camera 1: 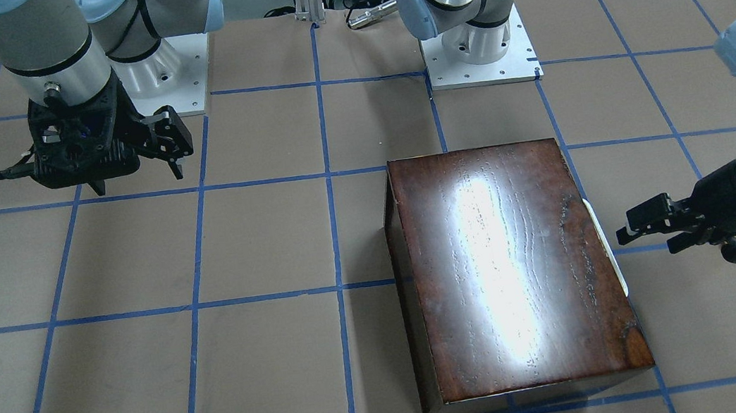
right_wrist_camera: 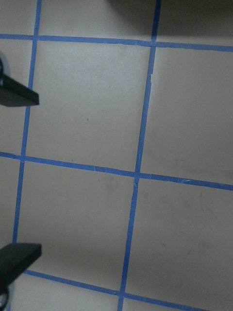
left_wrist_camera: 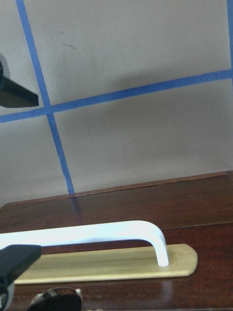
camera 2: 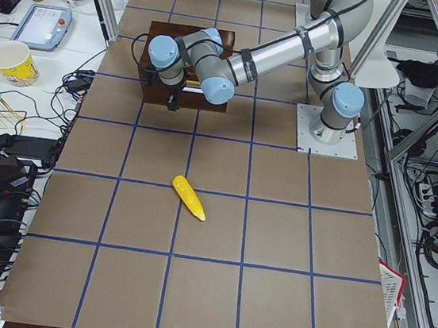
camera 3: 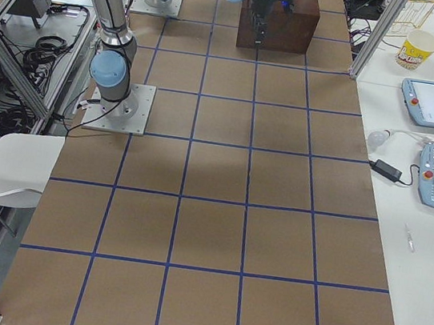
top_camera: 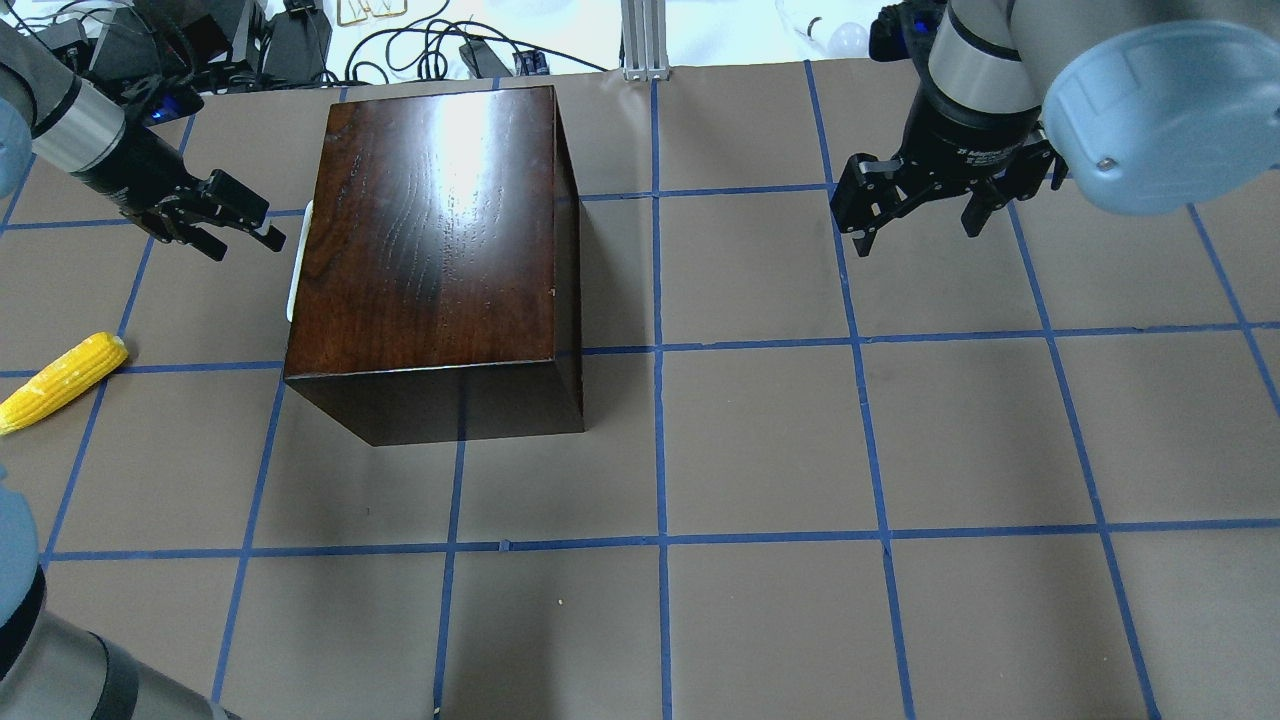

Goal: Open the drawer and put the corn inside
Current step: 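Move the left gripper down beside the cabinet to the white drawer handle, then hook the left gripper fingers around the white drawer handle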

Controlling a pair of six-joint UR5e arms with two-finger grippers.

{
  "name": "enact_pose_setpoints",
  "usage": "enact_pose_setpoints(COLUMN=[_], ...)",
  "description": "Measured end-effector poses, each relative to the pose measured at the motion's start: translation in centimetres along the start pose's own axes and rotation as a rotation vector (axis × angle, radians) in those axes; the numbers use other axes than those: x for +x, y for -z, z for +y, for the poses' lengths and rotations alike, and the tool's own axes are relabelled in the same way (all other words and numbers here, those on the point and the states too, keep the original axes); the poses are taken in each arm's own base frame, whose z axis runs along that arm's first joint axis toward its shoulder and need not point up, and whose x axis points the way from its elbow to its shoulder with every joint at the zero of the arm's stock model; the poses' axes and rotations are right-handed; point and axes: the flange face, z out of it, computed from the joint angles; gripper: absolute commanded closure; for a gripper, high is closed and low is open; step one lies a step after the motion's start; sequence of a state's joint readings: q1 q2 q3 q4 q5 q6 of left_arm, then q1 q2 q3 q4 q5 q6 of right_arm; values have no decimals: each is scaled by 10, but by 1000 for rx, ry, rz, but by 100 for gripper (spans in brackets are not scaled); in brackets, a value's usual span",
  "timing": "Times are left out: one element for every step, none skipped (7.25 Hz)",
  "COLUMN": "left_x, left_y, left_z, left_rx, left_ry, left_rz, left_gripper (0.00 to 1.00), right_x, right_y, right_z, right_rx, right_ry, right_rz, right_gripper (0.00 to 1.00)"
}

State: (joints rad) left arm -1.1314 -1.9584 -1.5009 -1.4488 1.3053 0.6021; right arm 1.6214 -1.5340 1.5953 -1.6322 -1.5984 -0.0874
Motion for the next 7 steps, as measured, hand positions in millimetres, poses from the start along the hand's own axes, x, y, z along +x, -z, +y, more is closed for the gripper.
enact_pose_setpoints(left_x=[0,1,1,1,2,1,1], left_y=[-5,-9,-13,-16,-20,-24,-27], left_z=[-2,-4,-5,-5,-5,-5,-5], left_rx=[-5,-11,-16,-16,-14,-17,-20], left_ry=[-2,-5,-8,-8,-6,-4,-3], left_rz=[6,11,15,25,39,48,52], left_gripper=[0,0,0,0,0,0,0], right_x=[0,0,0,0,1,1,1], right_y=[0,0,0,0,0,0,0], right_z=[0,0,0,0,0,0,0], right_rx=[0,0,0,0,0,0,0], right_ry=[0,0,0,-1,-2,-2,0], right_rz=[0,-1,0,0,0,0,0], right_gripper=[0,0,0,0,0,0,0])
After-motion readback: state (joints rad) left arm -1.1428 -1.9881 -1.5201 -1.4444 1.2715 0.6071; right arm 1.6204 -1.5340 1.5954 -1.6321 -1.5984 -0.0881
